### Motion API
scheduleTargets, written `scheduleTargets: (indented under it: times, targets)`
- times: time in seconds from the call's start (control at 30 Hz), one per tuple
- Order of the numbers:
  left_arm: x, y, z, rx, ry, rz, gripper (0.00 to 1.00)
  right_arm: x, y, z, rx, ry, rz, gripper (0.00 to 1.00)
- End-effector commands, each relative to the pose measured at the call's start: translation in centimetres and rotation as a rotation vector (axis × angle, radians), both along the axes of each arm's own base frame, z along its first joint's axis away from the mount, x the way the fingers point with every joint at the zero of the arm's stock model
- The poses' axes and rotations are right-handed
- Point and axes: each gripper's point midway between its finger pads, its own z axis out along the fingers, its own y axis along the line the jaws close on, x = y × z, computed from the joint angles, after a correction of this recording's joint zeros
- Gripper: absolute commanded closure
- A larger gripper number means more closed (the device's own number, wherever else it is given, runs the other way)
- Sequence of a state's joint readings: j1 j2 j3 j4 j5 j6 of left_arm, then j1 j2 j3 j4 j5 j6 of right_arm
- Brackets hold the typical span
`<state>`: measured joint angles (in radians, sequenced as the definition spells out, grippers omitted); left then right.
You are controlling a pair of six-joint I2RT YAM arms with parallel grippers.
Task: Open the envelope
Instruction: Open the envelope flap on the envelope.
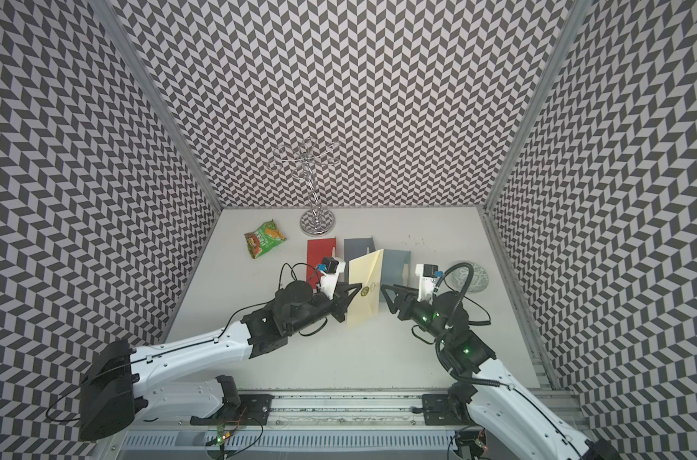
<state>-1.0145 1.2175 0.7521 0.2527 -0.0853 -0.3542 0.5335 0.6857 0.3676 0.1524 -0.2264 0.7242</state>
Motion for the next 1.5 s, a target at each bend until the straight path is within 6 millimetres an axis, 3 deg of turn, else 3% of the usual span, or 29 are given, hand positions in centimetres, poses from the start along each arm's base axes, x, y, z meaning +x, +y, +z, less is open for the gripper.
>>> scheduleTargets:
  times: [0.0,0.6,1.47]
  targets:
    - [-0.4,-0.3,1.2,-0.032,-0.019,-0.018,1.0,-0.3,0.4,2.6,0.038,-0.068,0.027,0.42]
    - [-0.1,-0.5,0.8,-0.021,-0.018,-0.006,1.0,-0.8,2.9,3.2,0.016,-0.083,0.147,0.43]
    - [0.1,-0.8,0.5,-0.006,-0.029,-0.006,1.0,0.4,3.0,2.1,-0.061,-0.046,0.09,0.42]
